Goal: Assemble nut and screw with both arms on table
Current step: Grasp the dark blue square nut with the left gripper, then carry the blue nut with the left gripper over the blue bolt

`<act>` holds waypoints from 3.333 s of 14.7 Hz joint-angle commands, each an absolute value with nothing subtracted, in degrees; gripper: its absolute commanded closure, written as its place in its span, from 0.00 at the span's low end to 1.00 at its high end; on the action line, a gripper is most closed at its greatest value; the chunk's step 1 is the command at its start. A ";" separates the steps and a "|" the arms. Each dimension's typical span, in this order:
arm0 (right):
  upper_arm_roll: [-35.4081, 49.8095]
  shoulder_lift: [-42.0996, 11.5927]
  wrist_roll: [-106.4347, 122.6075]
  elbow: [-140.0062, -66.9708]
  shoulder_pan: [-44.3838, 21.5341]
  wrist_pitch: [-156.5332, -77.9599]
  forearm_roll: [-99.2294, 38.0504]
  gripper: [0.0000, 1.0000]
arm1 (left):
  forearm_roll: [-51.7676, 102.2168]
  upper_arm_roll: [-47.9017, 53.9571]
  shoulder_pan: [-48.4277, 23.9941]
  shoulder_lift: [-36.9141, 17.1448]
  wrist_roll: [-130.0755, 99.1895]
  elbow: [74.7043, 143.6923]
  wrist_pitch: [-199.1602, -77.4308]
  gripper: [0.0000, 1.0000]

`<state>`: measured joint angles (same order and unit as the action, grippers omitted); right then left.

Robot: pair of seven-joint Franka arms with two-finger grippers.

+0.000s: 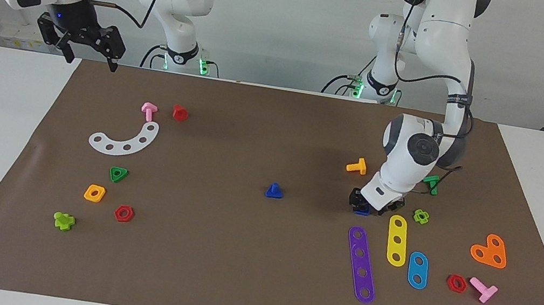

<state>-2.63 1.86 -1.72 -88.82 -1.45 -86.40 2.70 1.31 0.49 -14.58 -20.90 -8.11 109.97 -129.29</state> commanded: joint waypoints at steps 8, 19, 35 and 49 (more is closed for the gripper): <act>-2.55 1.14 -2.20 -88.42 -0.88 -86.22 2.20 0.00 | 0.44 -0.53 -16.96 -18.63 -9.93 112.50 -128.94 0.26; -2.55 1.14 -2.20 -88.42 -0.88 -86.22 2.11 0.00 | 0.44 -0.79 -16.44 -18.55 -7.83 112.94 -128.67 0.37; -2.55 1.14 -2.11 -88.42 -0.79 -86.13 2.11 0.00 | 0.61 -0.97 -17.31 -19.51 -7.91 106.36 -122.36 0.78; -3.25 1.32 -3.78 -88.86 -0.44 -85.43 -0.79 0.00 | 3.07 -0.88 -33.92 -29.17 -37.70 85.17 -113.91 0.78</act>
